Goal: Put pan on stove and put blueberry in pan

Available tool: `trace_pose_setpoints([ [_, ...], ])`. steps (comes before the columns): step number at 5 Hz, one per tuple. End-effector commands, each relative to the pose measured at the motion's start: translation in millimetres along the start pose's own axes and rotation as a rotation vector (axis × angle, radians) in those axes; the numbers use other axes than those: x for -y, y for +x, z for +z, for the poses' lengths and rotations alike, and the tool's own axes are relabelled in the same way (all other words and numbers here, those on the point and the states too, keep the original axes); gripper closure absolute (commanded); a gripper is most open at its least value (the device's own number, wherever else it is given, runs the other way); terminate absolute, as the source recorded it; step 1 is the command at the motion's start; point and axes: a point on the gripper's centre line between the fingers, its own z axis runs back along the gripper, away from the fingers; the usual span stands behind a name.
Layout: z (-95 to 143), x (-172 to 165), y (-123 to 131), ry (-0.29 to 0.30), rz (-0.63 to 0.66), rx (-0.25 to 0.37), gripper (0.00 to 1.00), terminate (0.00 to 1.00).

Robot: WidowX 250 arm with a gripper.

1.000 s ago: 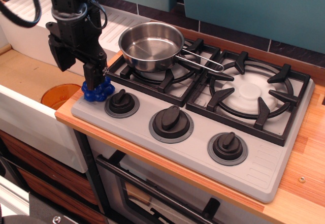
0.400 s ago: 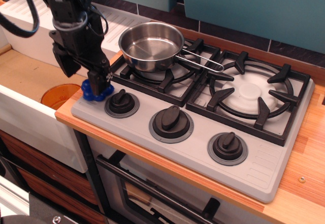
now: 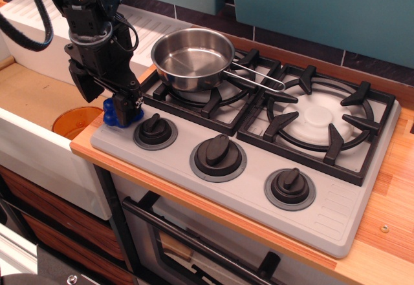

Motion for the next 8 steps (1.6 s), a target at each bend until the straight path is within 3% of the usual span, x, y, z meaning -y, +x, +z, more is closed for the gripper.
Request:
trace_pose_setpoints([
  [1, 7.2, -3.6, 18.1, -0.08, -0.024, -0.011, 1.0, 0.0],
  [2, 4.8, -13.1, 37.2, -0.099, -0.053, -0.001, 1.0, 0.0],
  [3, 8.2, -18.1, 47.6, -0.073, -0.054, 0.0, 1.0, 0.0],
  [4, 23.8, -18.1, 43.5, -0.025, -0.029, -0.026, 1.0, 0.0],
  [6, 81.2, -19.7, 38.0, 0.044, 0.012, -0.092, 1.0, 0.0],
  [8, 111.4, -6.8, 61.5, 0.051, 0.007, -0.097, 1.0, 0.0],
])
